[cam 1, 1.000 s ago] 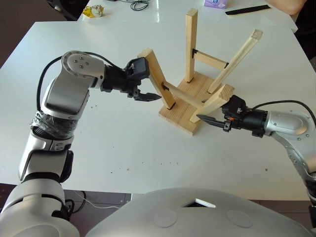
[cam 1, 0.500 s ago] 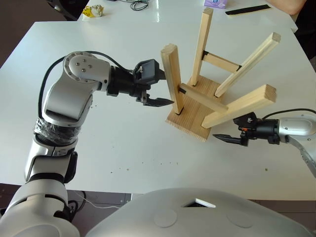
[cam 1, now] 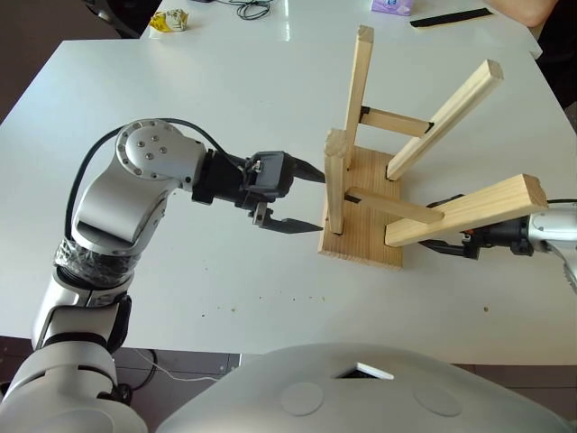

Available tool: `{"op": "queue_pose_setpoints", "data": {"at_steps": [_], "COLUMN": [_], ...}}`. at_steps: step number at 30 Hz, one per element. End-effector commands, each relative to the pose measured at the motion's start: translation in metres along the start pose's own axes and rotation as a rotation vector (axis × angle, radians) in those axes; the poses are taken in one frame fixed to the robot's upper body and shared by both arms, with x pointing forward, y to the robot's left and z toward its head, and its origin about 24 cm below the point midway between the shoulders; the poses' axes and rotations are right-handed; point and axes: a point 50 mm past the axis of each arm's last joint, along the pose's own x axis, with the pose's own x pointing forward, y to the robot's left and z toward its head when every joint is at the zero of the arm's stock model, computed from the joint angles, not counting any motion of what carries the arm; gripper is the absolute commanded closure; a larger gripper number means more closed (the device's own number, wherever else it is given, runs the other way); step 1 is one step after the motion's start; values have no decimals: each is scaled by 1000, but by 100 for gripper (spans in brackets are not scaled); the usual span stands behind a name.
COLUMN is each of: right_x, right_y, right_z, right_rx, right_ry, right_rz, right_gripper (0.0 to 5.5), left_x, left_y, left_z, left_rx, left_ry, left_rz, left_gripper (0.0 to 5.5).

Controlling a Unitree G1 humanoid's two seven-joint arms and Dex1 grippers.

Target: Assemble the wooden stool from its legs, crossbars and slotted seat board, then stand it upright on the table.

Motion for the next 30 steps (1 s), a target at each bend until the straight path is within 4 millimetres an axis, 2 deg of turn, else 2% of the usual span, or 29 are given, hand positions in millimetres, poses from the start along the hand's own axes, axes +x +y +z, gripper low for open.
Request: {"op": "queue_pose_setpoints", "data": {"at_steps": [1, 12, 18, 25, 30], "right_x": [3, 14, 14, -19, -43], "right_y": [-4, -14, -14, -29, -57], "right_z": [10, 4, 4, 4, 17], "right_rx": [-59, -80, -73, -59, -96], "right_ry": [-26, -11, -22, -2, -11], "right_rz": [-44, -185, -223, -246, -306], "right_gripper": [178, 178, 178, 178, 178], "left_x": [1, -20, -29, -13, 0], "left_y": [-4, -10, -12, -28, -27], "left_z": [2, -13, -37, -35, -27], "left_rx": [56, 131, 95, 26, 1], "left_ry": [-15, 92, 159, 80, 29], "left_rz": [-37, -84, 2, 57, 124], "left_gripper": [193, 193, 193, 193, 193]}}
